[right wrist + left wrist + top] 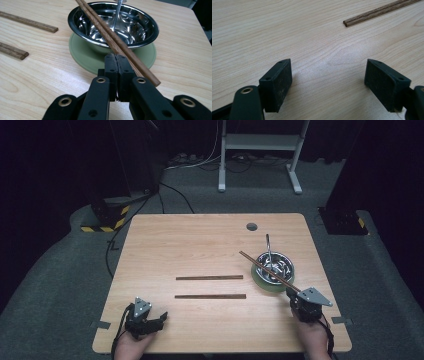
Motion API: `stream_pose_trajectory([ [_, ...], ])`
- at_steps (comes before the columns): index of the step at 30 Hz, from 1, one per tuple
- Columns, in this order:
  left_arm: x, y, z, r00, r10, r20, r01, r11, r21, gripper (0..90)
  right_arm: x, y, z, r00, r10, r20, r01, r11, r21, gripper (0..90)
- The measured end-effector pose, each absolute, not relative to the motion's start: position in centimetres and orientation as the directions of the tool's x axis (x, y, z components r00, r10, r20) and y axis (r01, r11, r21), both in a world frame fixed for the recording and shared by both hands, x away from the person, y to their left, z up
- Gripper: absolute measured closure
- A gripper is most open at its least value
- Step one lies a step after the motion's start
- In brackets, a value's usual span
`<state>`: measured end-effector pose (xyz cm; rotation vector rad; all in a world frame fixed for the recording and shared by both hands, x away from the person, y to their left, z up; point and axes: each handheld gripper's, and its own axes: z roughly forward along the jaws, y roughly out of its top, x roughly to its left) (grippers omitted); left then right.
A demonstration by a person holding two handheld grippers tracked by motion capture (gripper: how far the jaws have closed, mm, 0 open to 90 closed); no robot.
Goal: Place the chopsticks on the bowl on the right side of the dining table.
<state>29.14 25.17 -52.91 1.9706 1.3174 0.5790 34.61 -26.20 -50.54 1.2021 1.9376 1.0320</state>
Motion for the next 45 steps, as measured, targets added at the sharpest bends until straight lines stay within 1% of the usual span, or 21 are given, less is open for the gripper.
stream_pose_trajectory([
  [6,29.1,25.2,-52.9,0.386,0.922,-0.01,0.616,-0.25,0.747,22.1,34.8,-26.5,-50.7,-0.369,0.925,-0.088,0.437,0.256,0.862,87.3],
  [19,29.1,25.2,-52.9,0.386,0.923,-0.01,0.616,-0.25,0.747,22.1,35.3,-27.8,-50.5,-0.338,0.937,-0.09,0.434,0.24,0.868,86.8],
  [28,29.1,25.2,-52.9,0.385,0.923,-0.01,0.616,-0.249,0.747,22.1,36.6,-28.3,-50.1,-0.327,0.939,-0.111,0.439,0.255,0.862,86.1],
  [30,29.1,25.2,-52.9,0.386,0.923,-0.01,0.616,-0.249,0.747,22.0,36.9,-28.3,-50.2,-0.322,0.942,-0.099,0.456,0.245,0.856,86.1],
  [35,29.1,25.2,-52.9,0.385,0.923,-0.011,0.617,-0.249,0.747,22.1,37.6,-28.5,-50.2,-0.314,0.944,-0.105,0.471,0.251,0.846,85.6],
  [45,29.1,25.2,-52.9,0.393,0.919,-0.012,0.614,-0.253,0.747,22.2,38.8,-29.2,-49.7,-0.303,0.947,-0.109,0.483,0.251,0.839,85.4],
])
